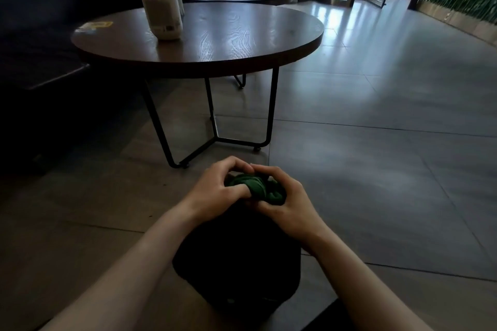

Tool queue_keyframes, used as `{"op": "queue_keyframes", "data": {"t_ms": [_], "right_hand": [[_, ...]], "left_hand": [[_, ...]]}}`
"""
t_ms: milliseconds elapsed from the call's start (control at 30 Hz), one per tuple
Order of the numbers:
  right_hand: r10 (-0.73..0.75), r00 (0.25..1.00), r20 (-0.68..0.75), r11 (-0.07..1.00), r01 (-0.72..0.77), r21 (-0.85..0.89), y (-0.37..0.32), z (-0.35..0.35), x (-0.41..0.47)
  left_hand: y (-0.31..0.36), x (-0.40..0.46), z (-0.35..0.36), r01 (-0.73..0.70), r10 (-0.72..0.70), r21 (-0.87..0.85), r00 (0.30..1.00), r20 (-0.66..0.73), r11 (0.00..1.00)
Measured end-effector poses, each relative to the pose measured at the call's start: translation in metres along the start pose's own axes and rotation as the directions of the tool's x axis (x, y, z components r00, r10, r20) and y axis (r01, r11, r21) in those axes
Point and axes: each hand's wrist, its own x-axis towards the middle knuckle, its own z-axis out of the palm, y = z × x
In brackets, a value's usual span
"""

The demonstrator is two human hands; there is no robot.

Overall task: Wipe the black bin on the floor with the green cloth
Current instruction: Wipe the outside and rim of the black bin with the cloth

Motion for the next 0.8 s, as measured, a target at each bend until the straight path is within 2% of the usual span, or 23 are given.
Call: {"op": "queue_keyframes", "data": {"t_ms": [100, 167, 233, 333, 433, 500, 633, 800], "right_hand": [[0.002, 0.992, -0.126, 0.999, -0.008, -0.050, 0.014, 0.001, -0.011], [0.040, 0.976, -0.216, 0.996, -0.057, -0.073, 0.025, -0.005, -0.020], [0.067, 0.943, -0.327, 0.981, -0.122, -0.152, 0.038, -0.014, -0.030], [0.103, 0.870, -0.481, 0.909, -0.279, -0.310, 0.058, -0.028, -0.045], [0.175, 0.823, -0.540, 0.831, -0.418, -0.368, 0.076, -0.031, -0.062], [0.237, 0.819, -0.522, 0.816, -0.459, -0.351, 0.087, -0.024, -0.069], [0.308, 0.825, -0.475, 0.845, -0.466, -0.263, 0.097, -0.006, -0.070], [0.366, 0.800, -0.475, 0.859, -0.487, -0.159, 0.102, -0.004, -0.061]], "left_hand": [[-0.013, -0.016, 0.003, -0.088, 0.080, 0.088, 0.993, 0.087, 0.992], [-0.033, -0.030, 0.000, -0.141, 0.117, 0.261, 0.988, 0.104, 0.955], [-0.061, -0.045, -0.008, -0.173, 0.129, 0.483, 0.984, 0.123, 0.858], [-0.110, -0.067, -0.017, -0.186, 0.024, 0.718, 0.973, 0.230, 0.671], [-0.149, -0.085, -0.017, -0.147, -0.078, 0.774, 0.966, 0.245, 0.616], [-0.162, -0.091, -0.014, -0.087, -0.116, 0.764, 0.971, 0.208, 0.639], [-0.173, -0.089, -0.007, 0.064, -0.180, 0.625, 0.976, 0.124, 0.778], [-0.185, -0.085, -0.002, 0.063, -0.109, 0.533, 0.993, 0.055, 0.844]]}}
